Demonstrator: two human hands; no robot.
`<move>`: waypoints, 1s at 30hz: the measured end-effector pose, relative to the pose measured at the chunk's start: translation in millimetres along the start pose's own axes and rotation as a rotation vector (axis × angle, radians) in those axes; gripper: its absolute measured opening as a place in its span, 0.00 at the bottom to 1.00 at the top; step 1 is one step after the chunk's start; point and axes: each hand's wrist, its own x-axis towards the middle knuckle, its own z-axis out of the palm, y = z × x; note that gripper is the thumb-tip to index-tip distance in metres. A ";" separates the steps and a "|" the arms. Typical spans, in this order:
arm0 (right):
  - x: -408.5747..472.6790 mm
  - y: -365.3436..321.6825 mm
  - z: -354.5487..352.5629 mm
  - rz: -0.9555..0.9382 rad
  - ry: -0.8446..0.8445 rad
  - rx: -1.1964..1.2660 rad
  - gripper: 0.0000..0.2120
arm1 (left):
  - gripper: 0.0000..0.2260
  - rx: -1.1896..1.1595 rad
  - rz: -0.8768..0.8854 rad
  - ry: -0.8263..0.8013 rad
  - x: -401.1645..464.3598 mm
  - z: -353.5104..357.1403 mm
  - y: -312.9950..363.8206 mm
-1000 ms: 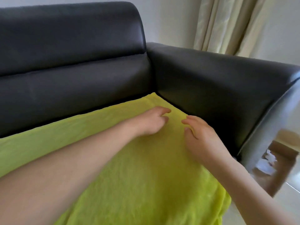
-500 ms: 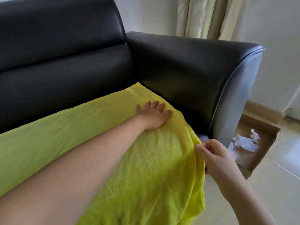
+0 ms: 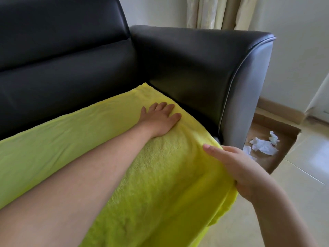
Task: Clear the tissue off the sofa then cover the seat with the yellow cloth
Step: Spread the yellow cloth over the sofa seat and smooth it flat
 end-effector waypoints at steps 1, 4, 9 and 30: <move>-2.1 -0.9 -3.3 0.035 -0.078 0.152 0.14 | 0.29 0.000 0.005 0.001 0.2 -0.1 0.2; 5.7 11.3 -13.8 0.076 -0.189 0.392 0.16 | 0.28 0.001 0.009 0.004 0.9 0.1 0.0; 6.2 43.4 -18.2 0.210 -0.333 0.517 0.37 | 0.29 0.008 0.010 0.013 1.8 1.7 -0.6; -9.5 -5.6 -9.8 -0.144 0.041 0.404 0.13 | 0.27 -0.010 0.020 0.009 0.6 -0.4 -0.2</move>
